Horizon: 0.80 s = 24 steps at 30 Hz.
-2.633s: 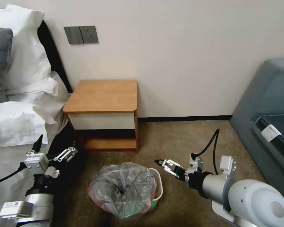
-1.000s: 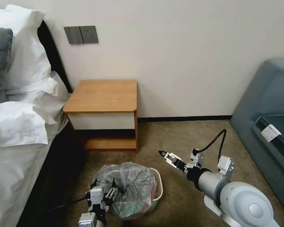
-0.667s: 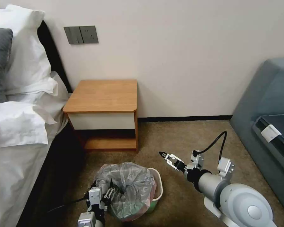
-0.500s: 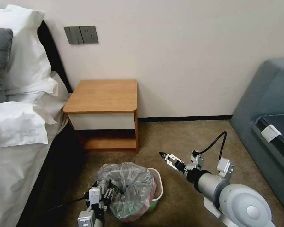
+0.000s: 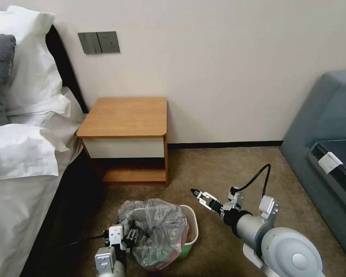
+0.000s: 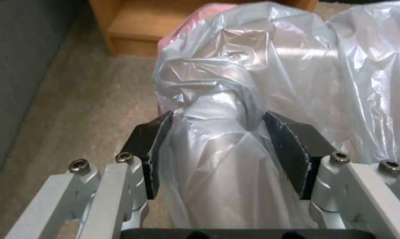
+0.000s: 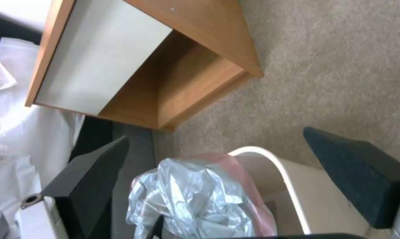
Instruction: Pick up the garbage bag from the table and place it over the trash can.
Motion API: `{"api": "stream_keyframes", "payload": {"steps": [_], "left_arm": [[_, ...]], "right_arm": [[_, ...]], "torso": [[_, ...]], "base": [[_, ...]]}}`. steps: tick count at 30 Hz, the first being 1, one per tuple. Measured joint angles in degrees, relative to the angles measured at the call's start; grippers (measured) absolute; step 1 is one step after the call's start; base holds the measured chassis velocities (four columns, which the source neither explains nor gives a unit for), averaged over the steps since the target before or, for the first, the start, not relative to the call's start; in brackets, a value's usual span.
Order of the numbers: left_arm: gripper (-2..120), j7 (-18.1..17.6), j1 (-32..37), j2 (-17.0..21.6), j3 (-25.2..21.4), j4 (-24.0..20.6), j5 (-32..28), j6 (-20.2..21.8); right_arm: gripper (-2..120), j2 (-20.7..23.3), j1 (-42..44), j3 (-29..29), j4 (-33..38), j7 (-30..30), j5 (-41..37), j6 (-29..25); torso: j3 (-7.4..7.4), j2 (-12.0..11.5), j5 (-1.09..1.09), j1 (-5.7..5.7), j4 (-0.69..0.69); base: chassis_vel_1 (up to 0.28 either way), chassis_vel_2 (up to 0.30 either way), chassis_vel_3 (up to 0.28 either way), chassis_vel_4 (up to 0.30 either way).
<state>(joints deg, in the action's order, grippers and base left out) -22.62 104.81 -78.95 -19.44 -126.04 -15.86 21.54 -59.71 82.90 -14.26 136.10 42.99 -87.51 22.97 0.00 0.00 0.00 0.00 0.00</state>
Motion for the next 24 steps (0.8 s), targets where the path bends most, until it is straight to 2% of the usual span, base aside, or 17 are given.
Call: {"api": "stream_keyframes", "payload": {"steps": [4, 9, 16, 18, 20, 22, 23, 24], "left_arm": [[54, -0.3, -0.4, -0.3, -0.1, 0.5, -0.6, 2.0], [50, -0.6, -0.9, -0.4, -0.4, 1.5, -0.7, 2.2], [34, -0.7, -1.4, -0.5, -0.7, 2.7, -0.9, 2.0], [20, -0.7, -1.5, -0.6, -0.7, 3.3, 0.2, 1.2], [17, -0.7, -1.5, -0.6, -0.6, 3.5, 0.5, 0.6], [11, -0.6, -1.4, -0.7, -0.5, 4.1, 1.1, -2.4], [11, -0.6, -1.4, -0.7, -0.5, 4.1, 1.1, -2.4], [10, -0.3, -1.3, -0.8, -0.5, 4.6, 1.1, -4.6]], "right_arm": [[100, 0.0, 0.1, 0.3, 0.0, 0.0, 0.2, -0.1], [100, -0.2, 0.2, 0.5, -0.1, -0.1, 0.5, -0.1], [100, -0.5, 0.4, 0.3, -0.1, -0.3, 0.7, -0.2], [100, -0.6, 0.4, 0.2, 0.0, -0.3, 0.8, -0.2], [100, -0.6, 0.3, 0.1, 0.2, -0.3, 0.8, -0.2], [100, -0.6, 0.1, -0.1, 0.8, -0.6, 0.8, -0.2], [100, -0.6, 0.1, -0.1, 0.8, -0.6, 0.8, -0.2], [100, -0.4, -0.2, -0.3, 1.3, -1.1, 0.9, -0.2]], "torso": [[0.00, 0.0, 0.00, 0.00, 0.00], [0.00, 0.0, 0.02, 0.00, 0.01], [-0.01, 0.0, 0.05, 0.00, 0.01], [-0.01, 0.0, 0.03, 0.00, 0.01], [-0.01, 0.0, 0.02, 0.00, 0.01], [0.00, 0.0, -0.01, 0.00, 0.00], [0.00, 0.0, -0.01, 0.00, 0.00], [0.00, 0.0, -0.03, 0.00, -0.01]], "base": [[0.000, 0.000, 0.000, 0.000], [0.000, 0.000, 0.000, 0.000], [0.000, 0.000, 0.000, 0.000], [0.000, 0.000, 0.000, 0.000], [0.000, 0.000, 0.000, 0.000], [0.000, 0.000, 0.000, 0.000], [0.000, 0.000, 0.000, 0.000], [0.000, 0.000, 0.000, 0.000]]}}
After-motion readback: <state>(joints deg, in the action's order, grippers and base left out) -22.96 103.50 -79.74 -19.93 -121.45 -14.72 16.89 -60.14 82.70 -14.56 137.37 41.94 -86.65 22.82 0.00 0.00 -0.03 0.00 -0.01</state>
